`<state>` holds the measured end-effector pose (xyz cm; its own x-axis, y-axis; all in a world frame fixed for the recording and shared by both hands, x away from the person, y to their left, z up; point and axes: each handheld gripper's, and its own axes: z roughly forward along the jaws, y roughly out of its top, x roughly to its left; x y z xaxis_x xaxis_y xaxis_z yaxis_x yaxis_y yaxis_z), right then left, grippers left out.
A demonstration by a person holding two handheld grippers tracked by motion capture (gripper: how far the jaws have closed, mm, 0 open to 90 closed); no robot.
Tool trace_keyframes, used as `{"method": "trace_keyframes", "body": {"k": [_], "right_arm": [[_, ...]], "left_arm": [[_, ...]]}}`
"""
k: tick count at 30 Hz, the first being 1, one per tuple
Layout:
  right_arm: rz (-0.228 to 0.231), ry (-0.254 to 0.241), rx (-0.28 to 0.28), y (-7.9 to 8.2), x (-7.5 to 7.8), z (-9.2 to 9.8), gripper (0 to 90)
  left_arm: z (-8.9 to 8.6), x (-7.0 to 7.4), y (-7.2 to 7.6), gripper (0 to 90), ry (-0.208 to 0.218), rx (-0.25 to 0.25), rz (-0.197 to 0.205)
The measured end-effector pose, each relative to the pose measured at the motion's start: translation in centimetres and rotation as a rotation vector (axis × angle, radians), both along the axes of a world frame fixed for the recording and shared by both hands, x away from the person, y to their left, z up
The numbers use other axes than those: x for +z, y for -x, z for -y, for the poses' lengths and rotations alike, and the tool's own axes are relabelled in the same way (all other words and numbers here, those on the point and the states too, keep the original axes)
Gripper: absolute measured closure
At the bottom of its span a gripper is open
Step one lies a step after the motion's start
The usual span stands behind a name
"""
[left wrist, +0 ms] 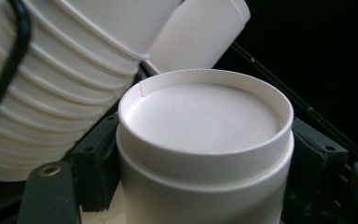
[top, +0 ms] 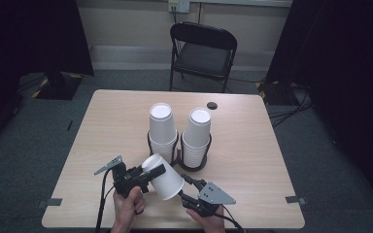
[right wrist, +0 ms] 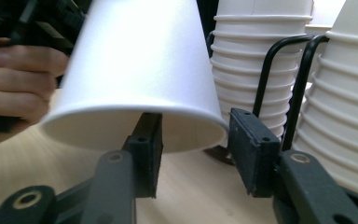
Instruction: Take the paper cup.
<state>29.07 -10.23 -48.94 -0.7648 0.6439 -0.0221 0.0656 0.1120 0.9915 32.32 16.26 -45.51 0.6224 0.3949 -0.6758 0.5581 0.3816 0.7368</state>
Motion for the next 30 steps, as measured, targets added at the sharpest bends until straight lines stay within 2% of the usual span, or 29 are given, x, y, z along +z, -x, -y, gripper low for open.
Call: {"method": "trace_keyframes", "body": {"k": [7, 8, 11, 14, 18, 23, 30], "right_arm": [[0.030, -0.007, -0.003, -0.5, 0.3, -0.2, 62.7], [0.039, 0.000, -0.008, -0.5, 0.3, -0.2, 66.1], [0.049, 0.010, -0.015, -0.4, 0.3, -0.3, 69.3], [0.060, 0.023, -0.038, -0.4, 0.2, -0.2, 81.2], [0.068, 0.024, -0.030, -0.3, 0.2, -0.1, 82.7], [0.069, 0.022, -0.023, -0.1, 0.3, 0.0, 84.1], [0.068, 0.029, -0.014, 0.0, 0.5, 0.0, 84.5]], "left_arm": [[1.2, -0.1, 0.2, 23.1, 0.004, -0.036, -0.013], [1.6, -0.3, 0.3, 23.0, 0.007, -0.051, -0.021], [1.7, -0.5, 0.3, 22.9, 0.013, -0.051, -0.020], [1.5, -0.7, 0.1, 22.0, 0.017, -0.046, -0.021], [1.4, -0.7, 0.1, 21.3, 0.026, -0.043, -0.019], [1.4, -0.3, 0.1, 19.5, -0.025, -0.014, 0.027], [1.1, 0.3, -0.2, 15.9, -0.052, 0.026, 0.069]]}}
